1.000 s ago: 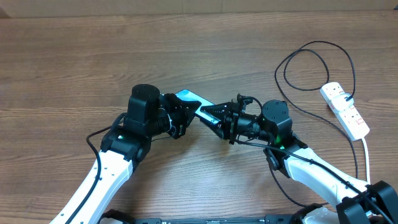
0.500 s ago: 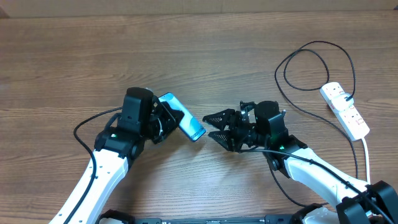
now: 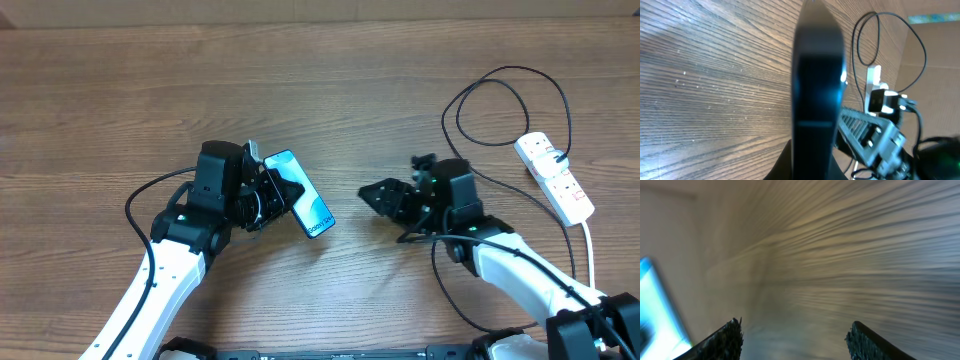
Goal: Plug charger to phone and switch on socket
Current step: 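Open the right gripper and pull it away from the phone, then grasp the black cable's USB-C plug with the right gripper and lift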
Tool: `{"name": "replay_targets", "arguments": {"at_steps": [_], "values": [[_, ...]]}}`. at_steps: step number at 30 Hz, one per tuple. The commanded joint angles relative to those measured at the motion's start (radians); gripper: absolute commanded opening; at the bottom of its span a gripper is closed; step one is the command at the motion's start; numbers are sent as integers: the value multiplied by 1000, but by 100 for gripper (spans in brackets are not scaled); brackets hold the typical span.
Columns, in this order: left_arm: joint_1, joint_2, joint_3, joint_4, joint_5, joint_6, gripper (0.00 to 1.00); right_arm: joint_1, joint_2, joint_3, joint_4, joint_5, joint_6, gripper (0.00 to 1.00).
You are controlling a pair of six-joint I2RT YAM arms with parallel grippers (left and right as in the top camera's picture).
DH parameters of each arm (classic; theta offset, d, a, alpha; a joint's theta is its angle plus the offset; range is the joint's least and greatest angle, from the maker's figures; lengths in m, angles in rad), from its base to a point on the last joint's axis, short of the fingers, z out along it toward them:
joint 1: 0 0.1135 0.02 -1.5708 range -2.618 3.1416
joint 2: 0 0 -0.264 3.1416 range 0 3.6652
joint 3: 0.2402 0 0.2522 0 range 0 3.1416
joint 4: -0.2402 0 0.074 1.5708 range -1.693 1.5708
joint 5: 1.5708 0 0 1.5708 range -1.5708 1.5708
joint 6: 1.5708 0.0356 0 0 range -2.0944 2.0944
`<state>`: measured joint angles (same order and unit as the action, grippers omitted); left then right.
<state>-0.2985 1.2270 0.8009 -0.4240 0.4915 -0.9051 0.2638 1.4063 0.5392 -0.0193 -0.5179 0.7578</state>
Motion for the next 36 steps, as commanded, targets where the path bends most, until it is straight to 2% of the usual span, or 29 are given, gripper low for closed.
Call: {"name": "replay_targets", "arguments": {"at_steps": [1,4,7,10,13,18,26,29,34,36], "values": [[3,-10,13,8,53,29,4,-119,-8,6,-90,122,-63,68],[3,-10,13,9,50,29,4,-183,-8,6,-178,273,-139,68],[3,-10,13,10,47,29,4,-187,-8,8,-188,339,-143,68],[3,-10,13,9,35,30,4,-186,-8,58,-209,405,-193,67],[3,-10,13,10,21,31,4,-187,-8,157,-318,544,-202,64],[4,-10,13,10,-12,31,4,-185,41,183,-308,647,-262,60],[5,-10,13,10,-24,32,4,-185,162,183,-285,656,-292,53],[5,-10,13,9,-23,38,4,-185,186,183,-276,649,-292,41],[5,-10,13,9,-23,37,4,-185,237,182,-278,610,-292,34],[5,-10,13,9,-17,37,4,-185,264,182,-273,576,-291,25]]}}
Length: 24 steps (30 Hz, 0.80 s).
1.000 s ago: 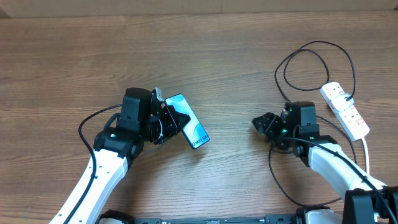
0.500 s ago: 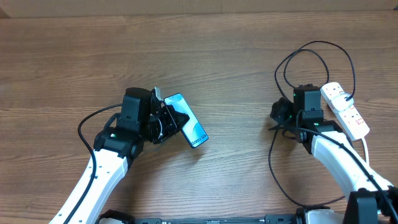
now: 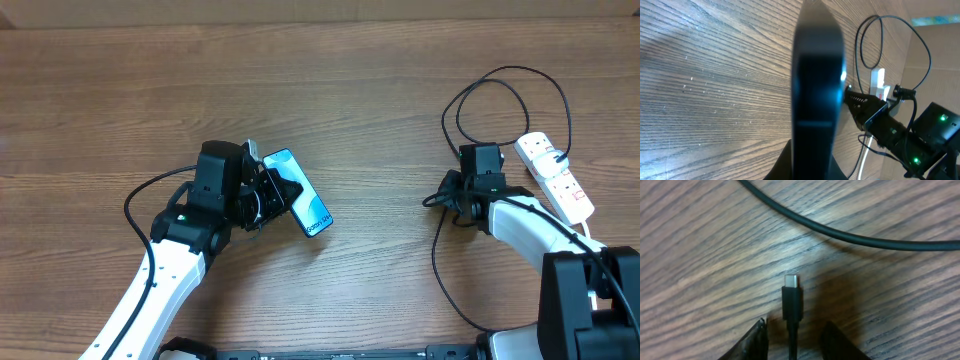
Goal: Plug charger to phone and switch on socket
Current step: 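Grasp the black cable's USB-C plug with the right gripper and lift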
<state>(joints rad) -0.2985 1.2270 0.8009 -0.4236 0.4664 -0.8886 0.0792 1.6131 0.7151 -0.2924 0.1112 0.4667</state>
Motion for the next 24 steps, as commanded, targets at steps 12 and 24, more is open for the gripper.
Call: {"name": "replay_targets", "arguments": {"at_steps": [12,24], "values": [[70,-10,13,199,220,126,4,-53,-24,135,-166,-972,-359,4],[257,103,13,747,696,21,4,50,-48,135,-339,-1521,-686,4]]}}
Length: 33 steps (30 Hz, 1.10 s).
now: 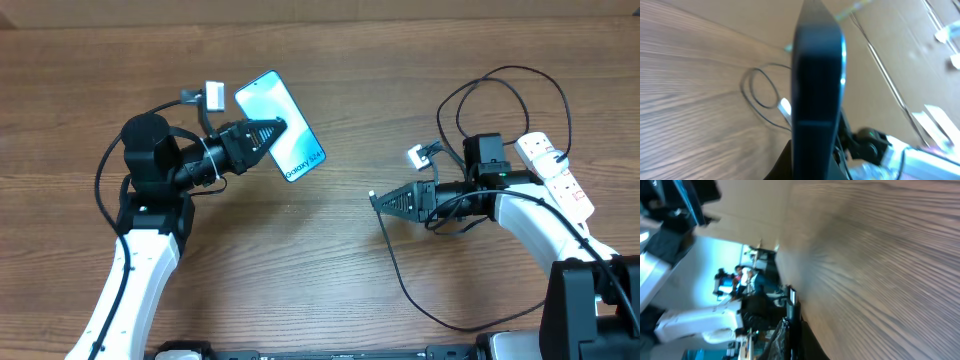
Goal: Plug charger to phone and switch on socket
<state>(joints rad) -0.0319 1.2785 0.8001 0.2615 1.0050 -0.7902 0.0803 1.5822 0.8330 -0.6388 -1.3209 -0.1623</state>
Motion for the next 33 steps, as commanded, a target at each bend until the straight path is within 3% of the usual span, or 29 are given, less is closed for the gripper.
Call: {"name": "replay_targets", "arguments": {"at_steps": [1,12,16,33], "values": [[-21,98,14,77,161,-99,4,82,-17,18,30,-87,-56,4],[-97,240,14,120,161,-116,4,145,-17,19,127,-88,-45,4],[-118,240,14,136,158,-116,4,145,-17,19,225,-88,39,4],[-121,240,14,136,101,-161,4,145,-17,19,188,-88,46,4]]}}
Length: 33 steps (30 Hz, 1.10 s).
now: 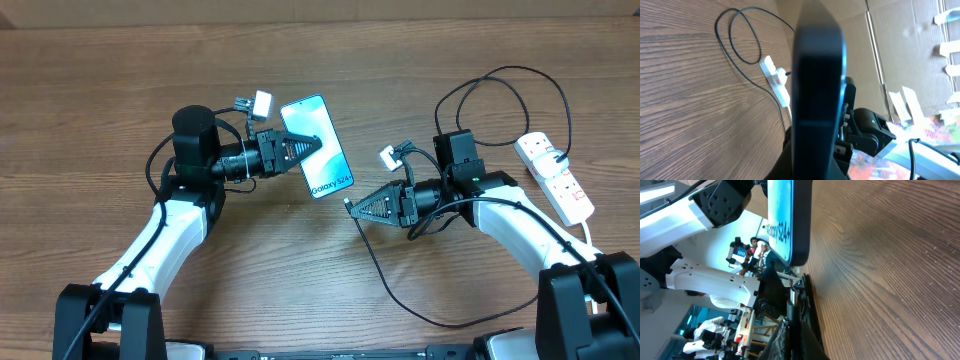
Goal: Plug charger to phone and switch on socket
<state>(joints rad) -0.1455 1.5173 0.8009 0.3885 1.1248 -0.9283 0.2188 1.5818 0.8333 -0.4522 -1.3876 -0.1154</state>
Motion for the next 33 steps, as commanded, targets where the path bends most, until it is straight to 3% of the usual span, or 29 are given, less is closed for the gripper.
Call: {"name": "replay_targets", "arguments": {"at_steps": [1,10,33], "values": [[-8,1,13,9,-18,-23,5,6,-16,19,2,-21,0,4],[-50,1,13,9,-39,-18,4,73,-16,19,21,3,-1,4],[-12,1,13,4,-28,-19,4,37,-16,19,13,32,-1,4]]}}
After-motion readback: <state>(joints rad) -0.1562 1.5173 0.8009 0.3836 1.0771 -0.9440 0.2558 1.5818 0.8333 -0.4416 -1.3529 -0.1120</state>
